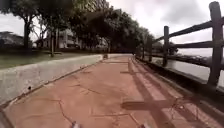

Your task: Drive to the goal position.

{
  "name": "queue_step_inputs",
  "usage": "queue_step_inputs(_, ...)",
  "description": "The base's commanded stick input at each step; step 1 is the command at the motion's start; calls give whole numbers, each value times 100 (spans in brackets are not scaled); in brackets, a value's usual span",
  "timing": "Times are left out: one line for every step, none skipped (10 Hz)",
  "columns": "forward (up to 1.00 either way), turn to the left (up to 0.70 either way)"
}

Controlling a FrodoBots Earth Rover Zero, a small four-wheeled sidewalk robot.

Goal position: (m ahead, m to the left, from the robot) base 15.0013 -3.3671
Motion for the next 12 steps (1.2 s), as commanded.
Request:
queue_step_inputs(70,0)
queue_step_inputs(70,0)
queue_step_inputs(70,0)
queue_step_inputs(70,0)
queue_step_inputs(70,0)
queue_step_inputs(70,0)
queue_step_inputs(70,0)
queue_step_inputs(70,0)
queue_step_inputs(70,0)
queue_step_inputs(70,-4)
queue_step_inputs(70,-26)
queue_step_inputs(70,-35)
